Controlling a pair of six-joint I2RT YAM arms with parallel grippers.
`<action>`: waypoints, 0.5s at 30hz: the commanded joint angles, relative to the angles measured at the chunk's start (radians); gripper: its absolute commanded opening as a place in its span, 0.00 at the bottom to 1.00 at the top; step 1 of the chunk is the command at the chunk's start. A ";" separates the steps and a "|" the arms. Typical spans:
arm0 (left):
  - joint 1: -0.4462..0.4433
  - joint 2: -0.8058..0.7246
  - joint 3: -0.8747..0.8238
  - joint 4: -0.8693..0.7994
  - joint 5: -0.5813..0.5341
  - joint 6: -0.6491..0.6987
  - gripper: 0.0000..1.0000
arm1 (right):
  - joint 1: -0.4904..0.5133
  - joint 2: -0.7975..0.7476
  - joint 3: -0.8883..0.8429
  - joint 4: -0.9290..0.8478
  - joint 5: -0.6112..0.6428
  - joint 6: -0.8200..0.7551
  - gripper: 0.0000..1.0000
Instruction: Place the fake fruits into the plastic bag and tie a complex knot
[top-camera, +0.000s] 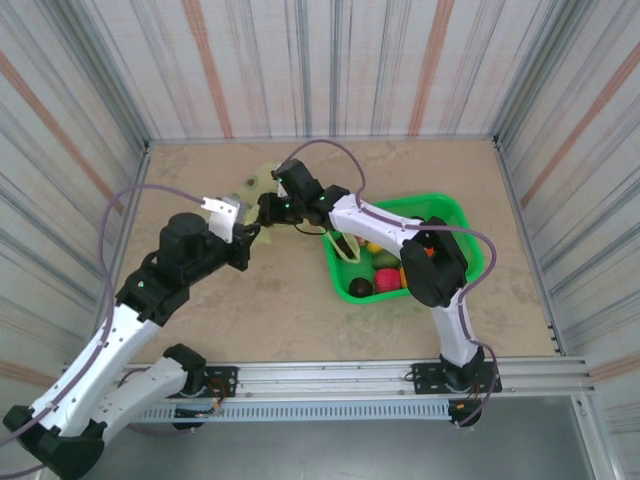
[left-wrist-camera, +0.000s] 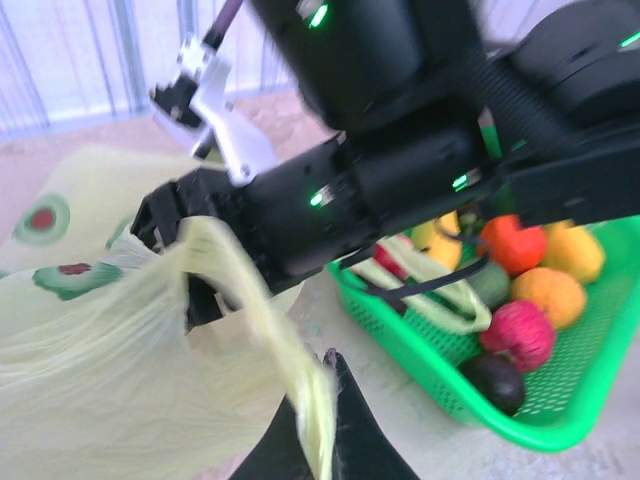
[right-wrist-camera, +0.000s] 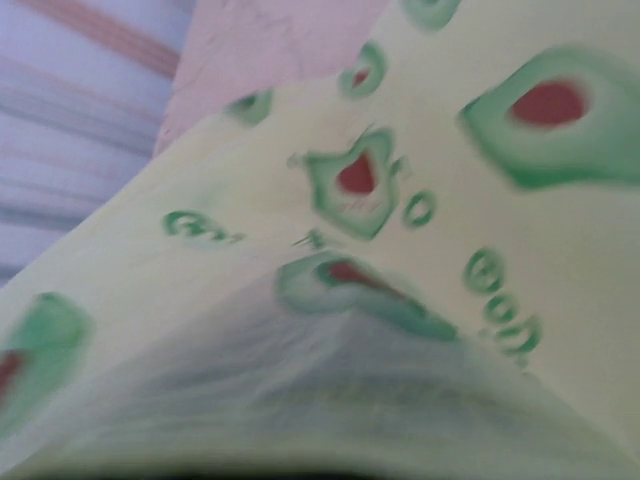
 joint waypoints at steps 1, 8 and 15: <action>0.003 -0.034 0.073 -0.013 0.088 0.039 0.00 | 0.010 -0.008 0.047 0.032 0.174 0.030 0.80; 0.002 -0.033 0.146 -0.129 0.146 0.100 0.00 | -0.027 -0.023 0.123 0.012 0.277 0.011 0.94; -0.016 0.006 0.232 -0.224 0.059 0.176 0.00 | -0.126 -0.153 0.032 0.029 0.369 0.068 0.88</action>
